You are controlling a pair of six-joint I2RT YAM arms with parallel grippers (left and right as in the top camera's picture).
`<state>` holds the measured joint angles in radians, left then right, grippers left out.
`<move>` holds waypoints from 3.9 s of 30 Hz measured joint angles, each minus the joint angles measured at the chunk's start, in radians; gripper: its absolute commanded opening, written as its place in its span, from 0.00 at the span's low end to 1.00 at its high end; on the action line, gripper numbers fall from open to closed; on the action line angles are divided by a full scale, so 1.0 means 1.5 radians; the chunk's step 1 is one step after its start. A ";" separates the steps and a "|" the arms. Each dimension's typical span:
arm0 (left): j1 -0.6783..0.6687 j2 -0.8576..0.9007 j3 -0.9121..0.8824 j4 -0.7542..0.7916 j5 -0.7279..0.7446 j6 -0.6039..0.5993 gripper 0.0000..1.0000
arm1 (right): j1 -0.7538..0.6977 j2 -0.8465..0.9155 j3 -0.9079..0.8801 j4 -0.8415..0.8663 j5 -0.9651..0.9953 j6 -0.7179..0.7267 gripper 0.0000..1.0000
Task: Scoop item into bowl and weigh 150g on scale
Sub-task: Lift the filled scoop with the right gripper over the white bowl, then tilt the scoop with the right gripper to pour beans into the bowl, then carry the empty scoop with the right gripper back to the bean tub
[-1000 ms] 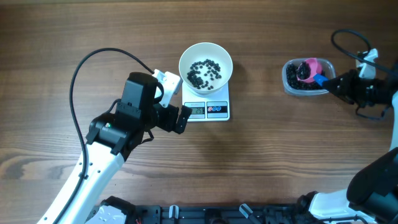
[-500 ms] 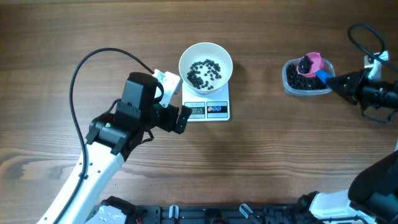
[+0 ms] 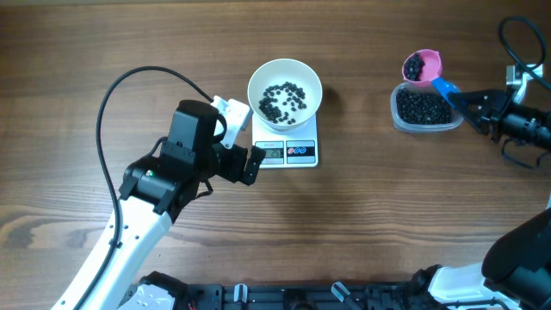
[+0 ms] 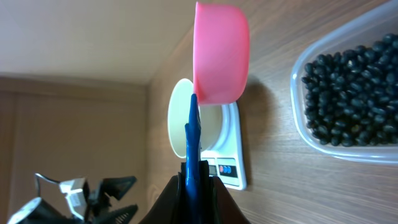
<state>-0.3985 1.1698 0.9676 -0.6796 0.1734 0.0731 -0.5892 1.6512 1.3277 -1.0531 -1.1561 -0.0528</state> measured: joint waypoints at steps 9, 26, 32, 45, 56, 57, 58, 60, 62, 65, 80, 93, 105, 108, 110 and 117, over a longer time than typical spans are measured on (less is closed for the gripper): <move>0.000 0.000 0.000 0.000 0.000 0.000 1.00 | 0.062 0.000 0.000 0.057 -0.032 0.043 0.04; 0.000 0.000 0.000 0.000 0.000 0.000 1.00 | 0.331 0.000 0.000 0.256 0.003 0.174 0.04; 0.000 0.000 0.000 0.000 0.000 0.000 1.00 | 0.412 0.000 0.000 0.257 0.136 0.158 0.04; 0.000 0.000 0.000 0.000 0.000 0.000 1.00 | 0.546 0.000 0.000 0.292 0.374 0.006 0.04; 0.000 0.000 0.000 0.000 0.000 0.000 1.00 | 0.586 0.000 0.000 0.310 0.498 -0.089 0.04; 0.000 0.000 0.000 0.000 0.000 0.000 1.00 | 0.585 0.000 0.000 0.310 0.502 -0.093 0.04; 0.000 0.000 0.000 0.000 0.000 0.000 1.00 | 0.585 0.000 0.000 0.310 0.506 -0.101 0.04; 0.000 0.000 0.000 0.000 0.000 0.000 1.00 | 0.586 0.000 0.000 0.312 0.510 -0.111 0.04; 0.000 0.000 0.000 0.000 0.000 0.000 1.00 | 0.586 0.000 0.000 0.316 0.513 -0.119 0.04; 0.000 0.000 0.000 0.000 0.000 0.000 1.00 | 0.586 0.000 0.000 0.317 0.517 -0.133 0.04; 0.000 0.000 0.000 0.000 0.000 0.000 1.00 | 0.624 0.000 0.000 0.319 0.573 -0.225 0.04; 0.000 0.000 0.000 0.000 0.000 0.000 1.00 | 0.633 0.000 0.000 0.320 0.611 -0.261 0.04; 0.000 0.000 0.000 0.000 0.000 0.000 1.00 | 0.669 0.000 0.000 0.327 0.703 -0.347 0.04; 0.000 0.000 0.000 0.000 0.000 0.000 1.00 | 0.669 0.000 0.000 0.330 0.709 -0.350 0.04; 0.000 0.000 0.000 0.000 0.000 0.000 1.00 | 0.669 0.000 0.000 0.330 0.712 -0.350 0.04; 0.000 0.000 0.000 0.000 0.000 0.000 1.00 | 0.669 0.000 0.000 0.369 0.696 -0.221 0.05</move>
<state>-0.3985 1.1698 0.9676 -0.6800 0.1734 0.0731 0.4145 1.6512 1.3273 -0.5003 -0.1116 -0.3840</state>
